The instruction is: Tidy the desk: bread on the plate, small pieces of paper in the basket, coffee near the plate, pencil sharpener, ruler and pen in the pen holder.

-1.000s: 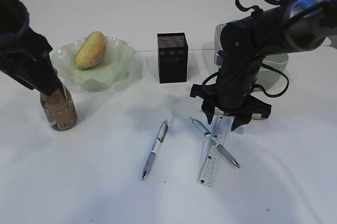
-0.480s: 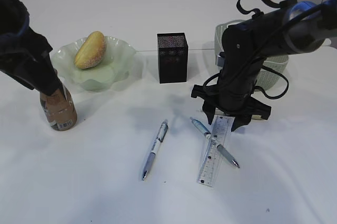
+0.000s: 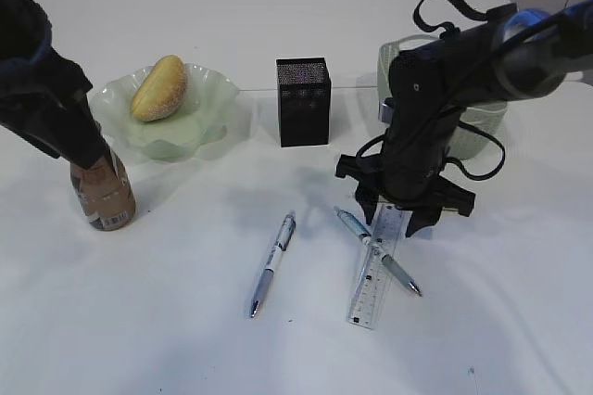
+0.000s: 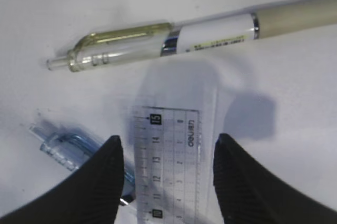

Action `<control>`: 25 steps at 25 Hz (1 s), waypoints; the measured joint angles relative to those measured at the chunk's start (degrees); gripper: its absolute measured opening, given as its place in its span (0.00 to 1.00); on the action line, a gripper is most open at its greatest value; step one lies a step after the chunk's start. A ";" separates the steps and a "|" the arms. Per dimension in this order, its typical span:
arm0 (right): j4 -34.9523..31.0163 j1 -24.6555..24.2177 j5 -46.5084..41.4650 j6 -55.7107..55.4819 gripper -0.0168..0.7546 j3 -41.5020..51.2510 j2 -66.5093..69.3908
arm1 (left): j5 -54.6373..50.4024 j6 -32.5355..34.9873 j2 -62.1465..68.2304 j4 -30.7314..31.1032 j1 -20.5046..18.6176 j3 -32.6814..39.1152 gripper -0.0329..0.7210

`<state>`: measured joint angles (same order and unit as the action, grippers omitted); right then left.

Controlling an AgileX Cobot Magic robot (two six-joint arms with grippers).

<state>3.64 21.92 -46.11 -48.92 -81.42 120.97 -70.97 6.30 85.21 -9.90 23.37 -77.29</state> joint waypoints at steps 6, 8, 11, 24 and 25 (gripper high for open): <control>-0.11 0.00 0.00 0.00 0.58 0.00 0.16 | 0.00 0.00 0.00 0.00 0.00 0.00 0.40; -0.11 0.00 0.00 0.00 0.58 0.00 0.16 | 0.00 0.00 0.00 0.00 0.00 0.00 0.40; -0.19 0.00 0.00 0.00 0.58 0.00 0.25 | 0.00 0.00 0.00 0.00 0.00 0.00 0.40; -0.19 0.00 0.12 0.00 0.58 0.00 0.29 | 0.00 0.00 0.00 0.00 0.00 0.00 0.40; -0.19 0.00 0.12 0.00 0.58 0.00 0.29 | 0.00 0.00 0.00 0.00 0.00 0.00 0.40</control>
<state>3.45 21.92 -45.99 -48.92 -81.42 121.26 -70.97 6.30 85.21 -9.90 23.37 -77.29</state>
